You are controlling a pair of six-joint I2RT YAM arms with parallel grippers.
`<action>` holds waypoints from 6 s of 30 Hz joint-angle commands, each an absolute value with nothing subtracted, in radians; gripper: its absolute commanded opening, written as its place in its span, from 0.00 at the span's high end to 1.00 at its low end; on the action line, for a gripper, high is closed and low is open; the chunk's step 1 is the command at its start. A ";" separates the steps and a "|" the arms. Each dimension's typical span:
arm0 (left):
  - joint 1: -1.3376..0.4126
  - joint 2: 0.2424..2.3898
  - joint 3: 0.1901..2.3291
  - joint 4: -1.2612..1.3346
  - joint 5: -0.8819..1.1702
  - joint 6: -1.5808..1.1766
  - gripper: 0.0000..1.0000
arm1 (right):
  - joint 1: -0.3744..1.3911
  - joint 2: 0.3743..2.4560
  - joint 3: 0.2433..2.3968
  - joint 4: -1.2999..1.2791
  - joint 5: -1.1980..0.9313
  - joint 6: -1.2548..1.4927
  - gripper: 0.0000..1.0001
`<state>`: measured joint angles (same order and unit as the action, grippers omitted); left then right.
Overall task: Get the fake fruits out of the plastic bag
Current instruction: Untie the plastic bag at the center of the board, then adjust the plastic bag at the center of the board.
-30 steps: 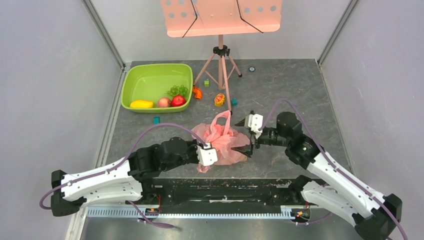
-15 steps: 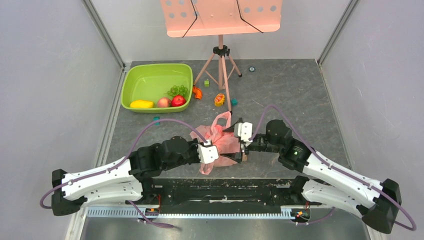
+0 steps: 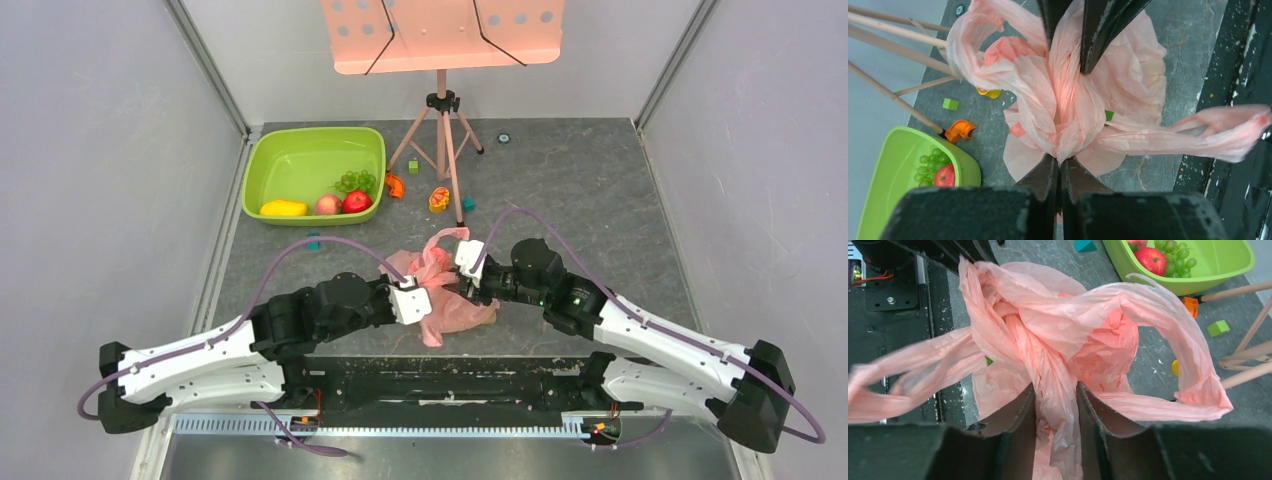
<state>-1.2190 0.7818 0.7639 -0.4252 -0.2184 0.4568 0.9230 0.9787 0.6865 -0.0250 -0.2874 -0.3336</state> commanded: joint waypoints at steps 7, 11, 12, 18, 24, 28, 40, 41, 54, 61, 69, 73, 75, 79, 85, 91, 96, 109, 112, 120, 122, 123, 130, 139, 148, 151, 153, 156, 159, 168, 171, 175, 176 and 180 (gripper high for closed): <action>-1.221 0.721 0.806 -0.417 -0.399 0.274 0.98 | 0.923 0.850 0.682 0.040 -0.166 -0.272 0.83; -1.221 0.713 0.801 -0.421 -0.485 0.189 0.98 | 0.921 0.805 0.653 0.083 -0.096 -0.216 0.90; -1.221 0.714 0.801 -0.423 -0.512 0.162 0.98 | 0.918 0.798 0.647 0.093 -0.078 -0.199 0.92; -1.222 0.702 0.790 -0.429 -0.597 0.028 0.98 | 0.873 0.767 0.610 0.167 -0.039 -0.073 1.00; -1.220 0.651 0.743 -0.432 -0.682 -0.127 0.97 | 0.803 0.721 0.538 0.281 -0.006 0.105 1.00; -1.220 0.573 0.694 -0.438 -0.745 -0.238 0.98 | 0.751 0.687 0.492 0.328 0.064 0.226 1.00; -1.220 0.445 0.549 -0.338 -0.679 -0.300 0.98 | 0.727 0.704 0.452 0.384 -0.110 0.180 0.48; -1.220 0.448 0.547 -0.330 -0.671 -0.288 0.98 | 0.727 0.702 0.457 0.378 -0.134 0.137 0.35; -1.220 0.449 0.511 -0.238 -0.576 -0.162 0.98 | 0.726 0.866 0.780 0.045 -0.445 -0.336 0.11; -1.220 0.436 0.487 -0.196 -0.482 -0.052 0.98 | 0.726 1.089 1.123 -0.334 -0.542 -0.698 0.11; -1.220 0.446 0.485 -0.187 -0.459 -0.016 0.98 | 0.723 1.418 1.575 -0.790 -0.642 -0.941 0.15; -1.220 0.458 0.490 -0.189 -0.453 -0.005 0.98 | 0.721 1.561 1.747 -0.981 -0.658 -1.012 0.21; -1.220 0.462 0.491 -0.189 -0.448 -0.002 0.98 | 0.722 1.609 1.802 -1.034 -0.661 -1.032 0.23; -1.220 0.468 0.491 -0.187 -0.445 -0.002 0.98 | 0.722 1.660 1.825 -1.067 -0.646 -1.044 0.24; -1.220 0.470 0.489 -0.186 -0.443 -0.002 0.98 | 0.723 1.707 1.833 -1.077 -0.614 -1.039 0.28; -1.220 0.474 0.487 -0.184 -0.443 -0.002 0.98 | 0.722 1.742 1.848 -1.078 -0.604 -1.033 0.43; -1.220 0.472 0.485 -0.184 -0.449 -0.002 0.98 | 0.722 1.744 1.858 -1.069 -0.610 -1.020 0.69; -1.220 0.462 0.499 -0.199 -0.639 -0.125 0.98 | 0.711 1.287 1.283 -0.190 -0.426 -0.415 1.00; -1.220 0.459 0.505 -0.210 -0.667 -0.150 0.98 | 0.707 1.169 1.112 0.057 -0.308 -0.213 1.00; -1.220 0.465 0.511 -0.219 -0.673 -0.164 0.88 | 0.706 1.010 0.860 0.302 -0.099 0.207 1.00; -1.220 0.464 0.526 -0.227 -0.653 -0.160 0.69 | 0.707 0.975 0.792 0.370 -0.113 0.259 1.00; -1.220 0.463 0.540 -0.233 -0.636 -0.158 0.62 | 0.706 0.961 0.770 0.384 -0.120 0.264 1.00; -1.220 0.503 0.681 -0.294 -0.507 -0.137 0.16 | 0.706 0.887 0.683 0.397 -0.168 0.244 1.00; -1.220 0.733 0.874 -0.316 -0.577 -0.134 0.05 | 0.709 0.811 0.589 0.422 -0.248 0.243 1.00; -1.098 0.995 1.084 -0.510 -0.555 -0.194 0.04 | 0.709 0.747 0.556 0.397 -0.246 0.236 1.00; -1.025 0.996 1.060 -0.507 -0.471 -0.219 0.06 | 0.708 0.733 0.551 0.389 -0.246 0.233 1.00; -0.998 0.999 1.045 -0.500 -0.443 -0.227 0.07 | 0.709 0.733 0.555 0.381 -0.249 0.231 1.00; -0.981 1.015 1.030 -0.488 -0.399 -0.234 0.11 | 0.709 0.729 0.557 0.379 -0.252 0.233 1.00; -0.973 1.035 1.031 -0.473 -0.355 -0.241 0.26 | 0.709 0.726 0.556 0.382 -0.233 0.241 1.00; -0.879 1.099 1.119 -0.438 -0.285 -0.225 0.98 | 0.709 0.797 0.674 0.299 0.015 0.262 1.00; -0.762 1.142 1.208 -0.395 -0.207 -0.224 0.98 | 0.706 0.890 0.829 0.219 0.159 0.216 1.00; -0.665 1.219 1.360 -0.321 -0.127 -0.188 0.98 | 0.654 1.030 1.040 0.179 0.165 0.176 1.00; -0.654 1.239 1.388 -0.299 -0.101 -0.172 0.98 | 0.640 1.054 1.093 0.173 0.155 0.175 1.00; -0.632 1.303 1.499 -0.251 -0.044 -0.142 0.98 | 0.595 1.121 1.202 0.174 0.137 0.160 1.00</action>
<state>-0.6445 1.2659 1.3926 -0.3687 -0.1478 -0.1898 0.6270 1.0924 1.0946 0.1654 0.1104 0.1955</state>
